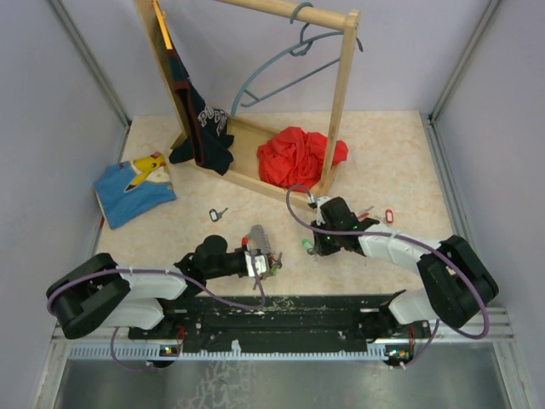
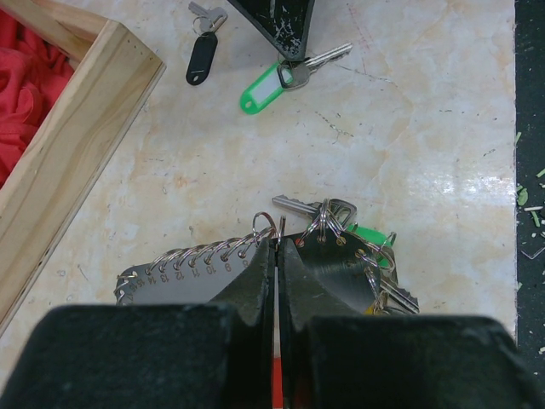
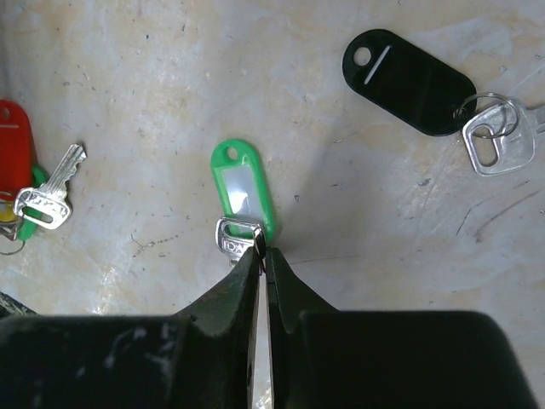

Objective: Put the keys on the keyring

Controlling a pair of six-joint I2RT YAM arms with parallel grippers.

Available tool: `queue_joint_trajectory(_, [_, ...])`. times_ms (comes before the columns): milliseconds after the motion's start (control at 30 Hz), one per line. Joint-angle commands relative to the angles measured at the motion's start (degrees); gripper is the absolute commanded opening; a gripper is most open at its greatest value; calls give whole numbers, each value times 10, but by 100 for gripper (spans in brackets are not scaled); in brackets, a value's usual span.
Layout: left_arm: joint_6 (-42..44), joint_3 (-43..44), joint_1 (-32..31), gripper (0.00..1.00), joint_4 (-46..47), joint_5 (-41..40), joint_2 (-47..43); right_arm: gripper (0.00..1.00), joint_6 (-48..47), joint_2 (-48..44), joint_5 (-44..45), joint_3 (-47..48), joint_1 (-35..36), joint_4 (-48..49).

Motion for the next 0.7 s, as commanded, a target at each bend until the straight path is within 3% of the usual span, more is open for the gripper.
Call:
queue_joint_trajectory(0, [0, 16, -4, 0, 3, 5, 4, 3, 9, -12, 33, 41, 14, -19])
queue_joint_trajectory(67, [0, 16, -5, 0, 3, 5, 3, 0, 8, -15, 45, 53, 15, -38])
queue_joint_trajectory(667, [-1, 17, -5, 0, 1, 5, 2, 0, -13, 27, 176, 262, 35, -384])
